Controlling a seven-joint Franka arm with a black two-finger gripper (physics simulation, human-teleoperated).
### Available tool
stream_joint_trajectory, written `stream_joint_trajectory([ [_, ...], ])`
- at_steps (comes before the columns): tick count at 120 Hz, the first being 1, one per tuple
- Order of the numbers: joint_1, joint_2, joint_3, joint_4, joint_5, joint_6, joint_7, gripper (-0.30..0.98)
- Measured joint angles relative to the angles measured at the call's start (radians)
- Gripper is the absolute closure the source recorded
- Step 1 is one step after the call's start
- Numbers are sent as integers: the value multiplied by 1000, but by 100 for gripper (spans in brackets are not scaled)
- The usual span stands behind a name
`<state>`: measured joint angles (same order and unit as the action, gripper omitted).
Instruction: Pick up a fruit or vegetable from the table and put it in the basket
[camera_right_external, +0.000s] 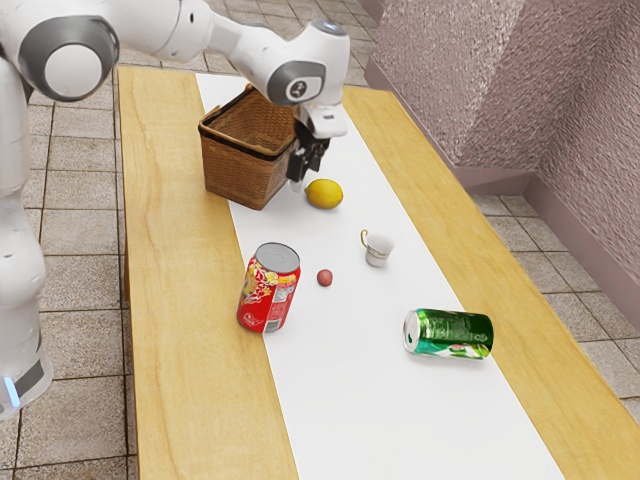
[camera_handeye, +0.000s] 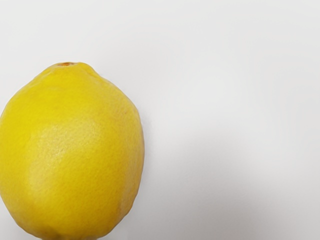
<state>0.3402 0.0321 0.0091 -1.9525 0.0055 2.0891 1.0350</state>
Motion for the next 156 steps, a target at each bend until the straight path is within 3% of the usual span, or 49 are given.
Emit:
stream_joint_trajectory([
  [41, -99, 19, -24, 15, -2, 16, -9, 0],
  [74, -31, 24, -23, 20, 0, 19, -12, 0],
  [108, -63, 46, -25, 18, 1, 31, -15, 0],
  [156, -32, 58, -21, 82, -5, 21, -17, 0],
])
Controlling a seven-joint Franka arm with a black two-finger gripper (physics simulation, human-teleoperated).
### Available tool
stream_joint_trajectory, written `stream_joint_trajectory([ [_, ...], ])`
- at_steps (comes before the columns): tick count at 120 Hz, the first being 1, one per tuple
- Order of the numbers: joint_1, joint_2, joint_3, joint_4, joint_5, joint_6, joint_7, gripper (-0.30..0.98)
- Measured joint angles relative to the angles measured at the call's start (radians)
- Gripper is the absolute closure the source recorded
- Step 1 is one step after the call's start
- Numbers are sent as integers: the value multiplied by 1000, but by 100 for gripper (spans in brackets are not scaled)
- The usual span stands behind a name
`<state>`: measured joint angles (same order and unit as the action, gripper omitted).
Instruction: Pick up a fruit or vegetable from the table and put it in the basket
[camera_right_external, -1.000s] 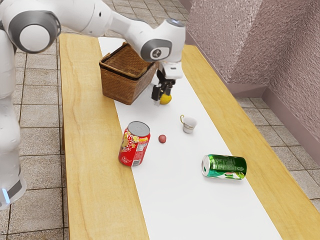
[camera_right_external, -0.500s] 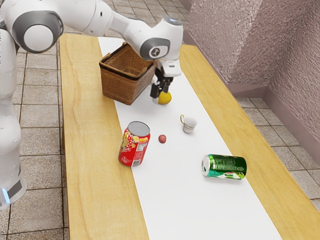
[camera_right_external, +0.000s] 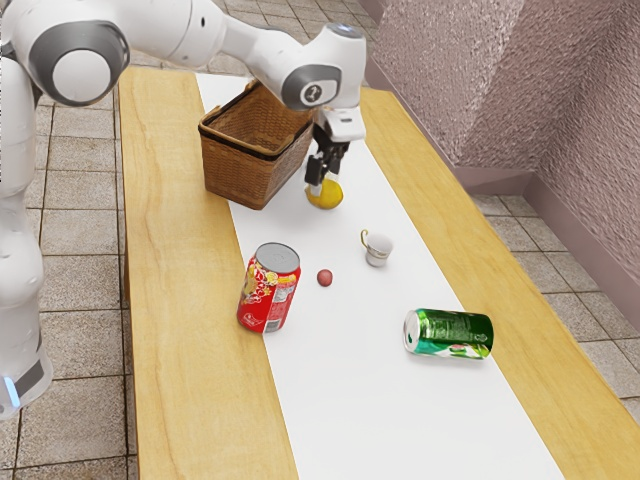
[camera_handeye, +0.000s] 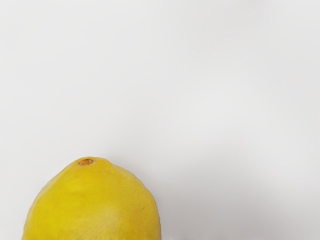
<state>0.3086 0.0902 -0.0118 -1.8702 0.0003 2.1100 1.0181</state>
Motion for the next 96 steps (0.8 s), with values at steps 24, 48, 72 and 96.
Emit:
stream_joint_trajectory([
  [24, -5, 56, -2, 42, -4, -13, 0, 0],
  [48, 9, 67, -2, 71, -12, -25, 1, 0],
  [72, 34, 93, -2, 99, -23, -40, 2, 0],
  [96, 37, 116, -2, 107, -28, -47, 3, 0],
])
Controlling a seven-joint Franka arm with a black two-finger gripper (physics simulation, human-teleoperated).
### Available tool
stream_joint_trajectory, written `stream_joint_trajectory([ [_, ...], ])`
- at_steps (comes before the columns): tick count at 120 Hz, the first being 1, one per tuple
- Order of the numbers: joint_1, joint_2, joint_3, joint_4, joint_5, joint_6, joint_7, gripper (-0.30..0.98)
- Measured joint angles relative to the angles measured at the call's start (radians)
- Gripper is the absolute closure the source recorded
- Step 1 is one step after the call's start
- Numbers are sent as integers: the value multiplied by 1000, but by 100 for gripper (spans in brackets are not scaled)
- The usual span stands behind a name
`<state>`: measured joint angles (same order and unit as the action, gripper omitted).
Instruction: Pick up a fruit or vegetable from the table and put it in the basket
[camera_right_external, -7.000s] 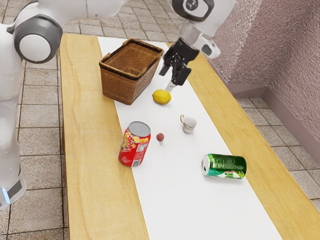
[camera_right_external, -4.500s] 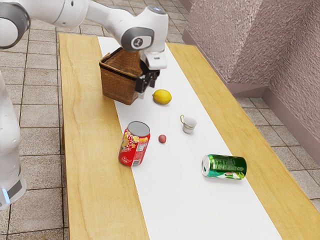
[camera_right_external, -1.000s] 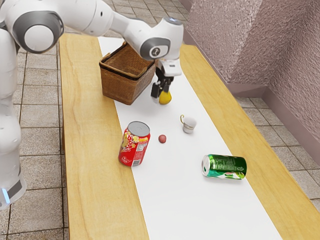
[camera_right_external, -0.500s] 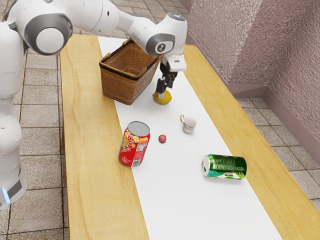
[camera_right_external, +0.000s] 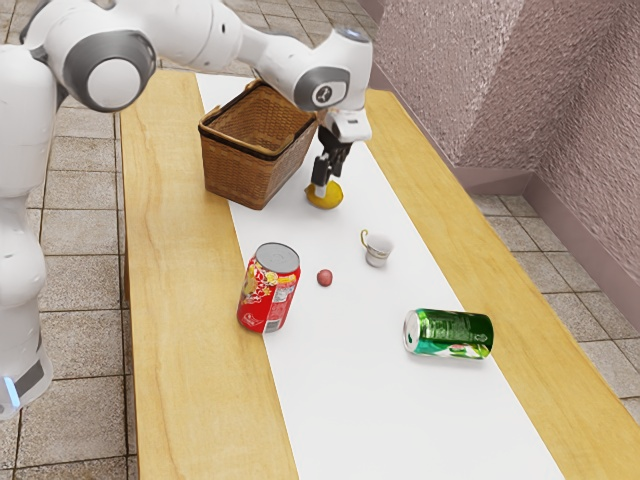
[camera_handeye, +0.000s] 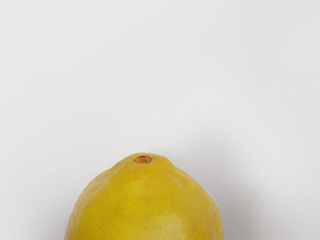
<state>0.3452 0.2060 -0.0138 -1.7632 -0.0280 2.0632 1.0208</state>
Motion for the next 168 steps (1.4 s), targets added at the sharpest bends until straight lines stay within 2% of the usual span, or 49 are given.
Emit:
stream_joint_trajectory([
  [97, 24, 67, -6, 8, -26, 5, 2, 0],
  [104, 20, 71, -7, 6, -26, 8, 2, 6],
  [126, 5, 63, -9, 7, -26, 15, -2, 40],
  [168, 19, -152, 35, 13, -29, -37, -23, 51],
])
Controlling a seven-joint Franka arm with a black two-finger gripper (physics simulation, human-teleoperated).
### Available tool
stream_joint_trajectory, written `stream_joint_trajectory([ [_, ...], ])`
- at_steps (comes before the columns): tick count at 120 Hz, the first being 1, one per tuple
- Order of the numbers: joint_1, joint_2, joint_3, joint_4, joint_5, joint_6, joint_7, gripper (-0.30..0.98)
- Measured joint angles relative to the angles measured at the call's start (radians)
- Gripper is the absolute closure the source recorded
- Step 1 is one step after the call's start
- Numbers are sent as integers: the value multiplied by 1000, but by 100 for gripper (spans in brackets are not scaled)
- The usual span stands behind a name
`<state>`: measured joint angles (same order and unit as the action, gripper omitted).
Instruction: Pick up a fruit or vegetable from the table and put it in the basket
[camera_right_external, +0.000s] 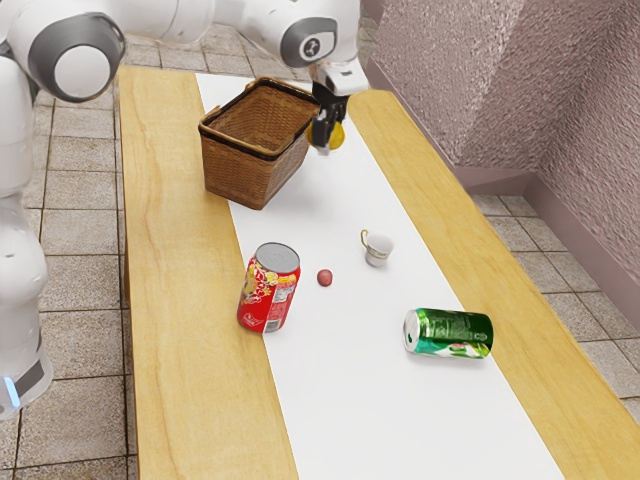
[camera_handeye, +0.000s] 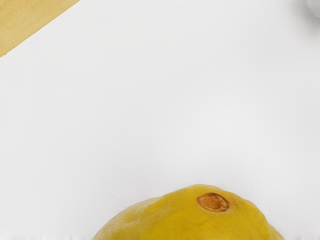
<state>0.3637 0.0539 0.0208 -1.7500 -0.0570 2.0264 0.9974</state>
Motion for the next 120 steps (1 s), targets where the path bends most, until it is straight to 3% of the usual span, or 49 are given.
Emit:
stream_joint_trajectory([
  [30, 73, -58, 8, 55, 4, -53, -13, 53],
  [69, 259, -48, -85, 64, 14, -87, -37, 54],
  [85, 292, -45, -91, 69, 16, -91, -46, 54],
  [103, 281, -40, -75, 70, 7, -102, -47, 22],
  [120, 238, -38, -73, 70, 2, -108, -45, 8],
])
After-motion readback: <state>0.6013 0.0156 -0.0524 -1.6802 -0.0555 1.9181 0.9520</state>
